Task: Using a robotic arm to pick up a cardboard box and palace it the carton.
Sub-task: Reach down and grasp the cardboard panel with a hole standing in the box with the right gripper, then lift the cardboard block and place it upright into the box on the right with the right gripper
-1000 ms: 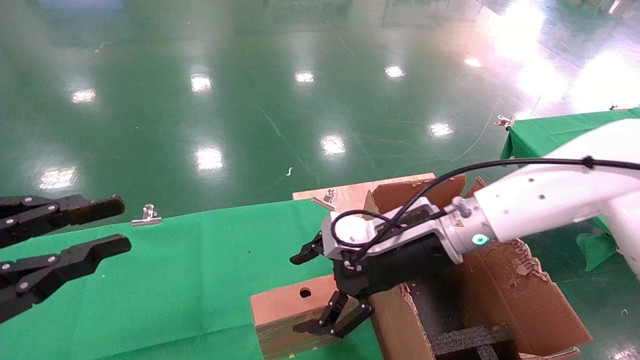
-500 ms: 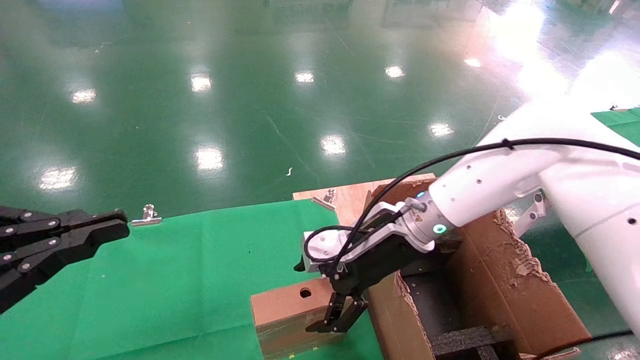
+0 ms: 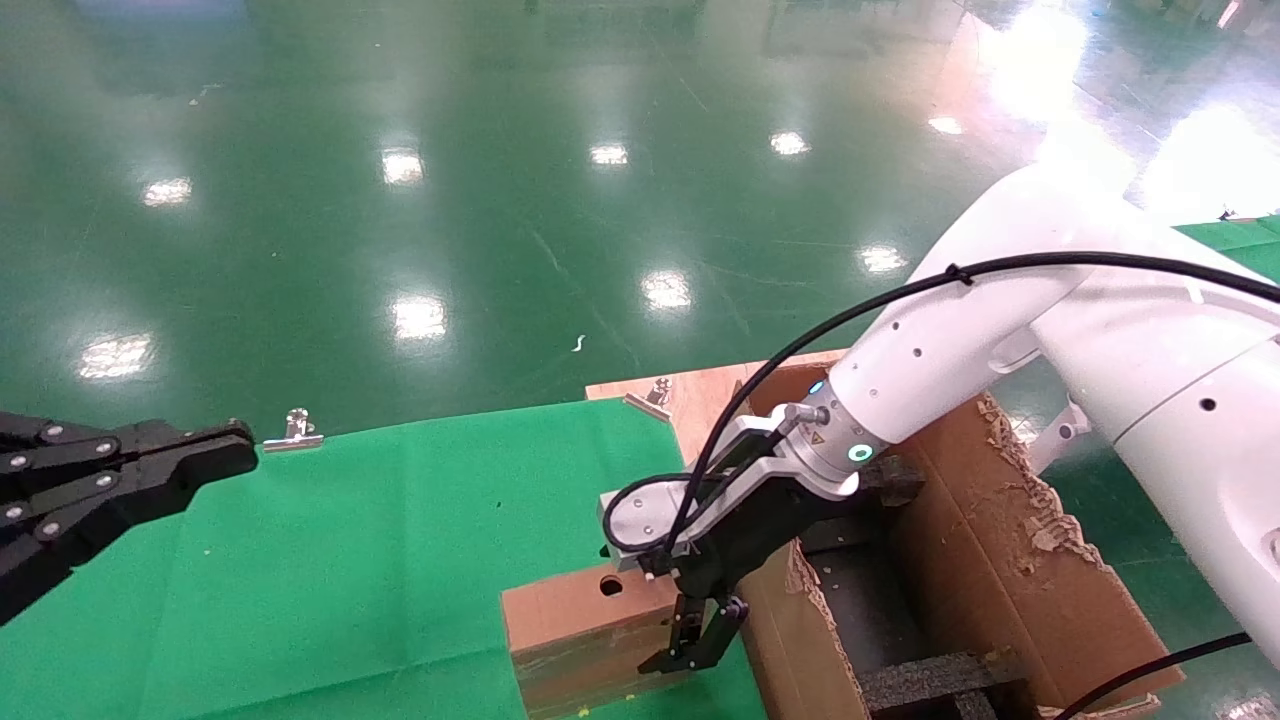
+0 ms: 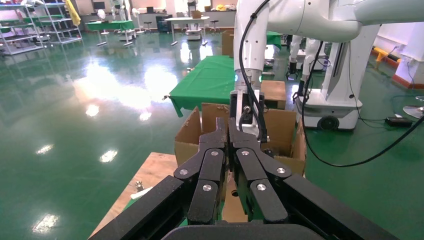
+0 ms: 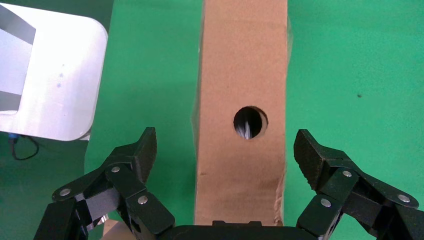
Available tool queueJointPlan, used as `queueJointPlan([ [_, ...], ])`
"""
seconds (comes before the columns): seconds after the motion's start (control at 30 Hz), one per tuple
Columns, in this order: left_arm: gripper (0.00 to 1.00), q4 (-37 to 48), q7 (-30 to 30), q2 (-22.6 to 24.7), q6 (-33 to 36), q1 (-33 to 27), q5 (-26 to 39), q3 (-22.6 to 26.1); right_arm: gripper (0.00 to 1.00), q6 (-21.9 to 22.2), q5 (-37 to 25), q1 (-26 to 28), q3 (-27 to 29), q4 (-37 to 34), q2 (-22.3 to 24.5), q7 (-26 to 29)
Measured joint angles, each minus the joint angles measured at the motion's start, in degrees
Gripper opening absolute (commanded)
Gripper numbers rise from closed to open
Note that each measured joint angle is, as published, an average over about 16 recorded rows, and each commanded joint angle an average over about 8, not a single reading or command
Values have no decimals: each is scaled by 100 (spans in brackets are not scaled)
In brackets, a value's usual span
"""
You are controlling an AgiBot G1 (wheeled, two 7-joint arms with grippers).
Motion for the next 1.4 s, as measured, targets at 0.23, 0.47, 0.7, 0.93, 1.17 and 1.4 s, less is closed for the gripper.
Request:
queueJointPlan([
  [0.23, 100, 1, 0, 0, -1, 1, 0, 0, 0, 2, 14, 36, -66, -30, -24, -31],
  [0.47, 100, 1, 0, 0, -1, 1, -1, 0, 0, 3, 20, 15, -33, -14, -9, -15],
  [0.7, 100, 1, 0, 0, -1, 1, -1, 0, 0, 3, 21, -2, -8, -3, 3, -3],
  [0.93, 100, 1, 0, 0, -1, 1, -1, 0, 0, 5, 21, -12, 6, 3, 9, 3],
  [1.17, 100, 1, 0, 0, -1, 0, -1, 0, 0, 9, 22, -17, 13, 6, 12, 7],
  [1.4, 100, 1, 0, 0, -1, 0, -1, 0, 0, 43, 93, 37, 42, -25, 54, 60],
])
